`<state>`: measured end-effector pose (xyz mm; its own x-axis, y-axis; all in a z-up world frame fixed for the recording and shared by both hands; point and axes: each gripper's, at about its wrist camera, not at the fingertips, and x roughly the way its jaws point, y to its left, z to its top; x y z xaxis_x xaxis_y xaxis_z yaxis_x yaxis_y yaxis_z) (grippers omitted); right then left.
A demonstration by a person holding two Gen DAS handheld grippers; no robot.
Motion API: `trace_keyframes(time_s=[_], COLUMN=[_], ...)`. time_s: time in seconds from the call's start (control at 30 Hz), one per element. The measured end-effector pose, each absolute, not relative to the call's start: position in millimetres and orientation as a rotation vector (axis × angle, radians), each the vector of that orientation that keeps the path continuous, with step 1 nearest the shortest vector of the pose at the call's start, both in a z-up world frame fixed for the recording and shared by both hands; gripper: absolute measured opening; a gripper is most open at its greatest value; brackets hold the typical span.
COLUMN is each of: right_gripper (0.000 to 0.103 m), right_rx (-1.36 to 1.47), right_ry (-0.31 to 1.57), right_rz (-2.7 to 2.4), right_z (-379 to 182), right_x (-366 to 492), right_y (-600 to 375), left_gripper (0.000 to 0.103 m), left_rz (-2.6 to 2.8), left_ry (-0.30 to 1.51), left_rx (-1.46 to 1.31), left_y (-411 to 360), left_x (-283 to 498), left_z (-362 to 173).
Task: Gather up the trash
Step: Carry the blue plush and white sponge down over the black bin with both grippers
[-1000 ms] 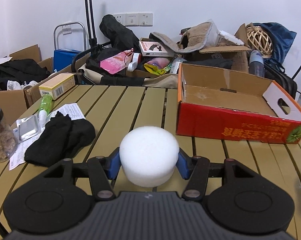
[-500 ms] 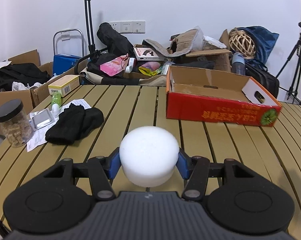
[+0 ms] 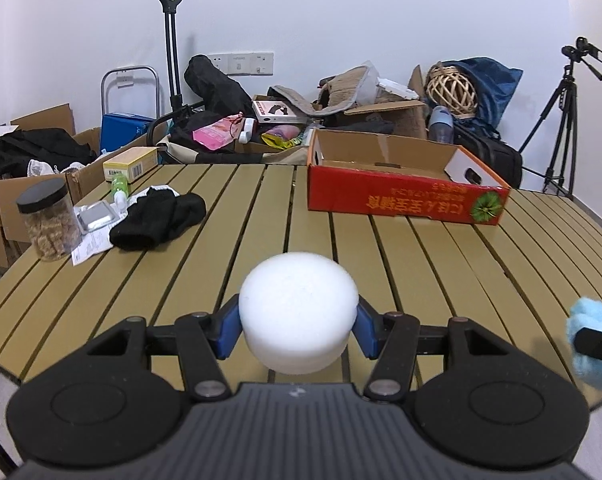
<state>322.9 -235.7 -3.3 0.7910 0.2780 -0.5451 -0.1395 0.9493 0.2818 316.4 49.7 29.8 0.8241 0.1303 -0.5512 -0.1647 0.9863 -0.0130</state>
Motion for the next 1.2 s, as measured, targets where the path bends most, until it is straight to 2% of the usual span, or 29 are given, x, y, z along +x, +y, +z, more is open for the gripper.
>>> trace_keyframes(time_s=[0.7,1.2], right_gripper=[0.073,0.073], right_rx=[0.117,0.048], right_ry=[0.659,0.846], right_rz=[0.327,0.374], right_z=[-42,-100], right_x=[226,187], right_y=[-218,-195], left_gripper=[0.057,0.057], left_rz=[0.098,0.069], left_ry=[0.629,0.748], left_rx=[-0.13,-0.105], left_y=[35,21], left_x=[213,164], left_z=[-24,-78])
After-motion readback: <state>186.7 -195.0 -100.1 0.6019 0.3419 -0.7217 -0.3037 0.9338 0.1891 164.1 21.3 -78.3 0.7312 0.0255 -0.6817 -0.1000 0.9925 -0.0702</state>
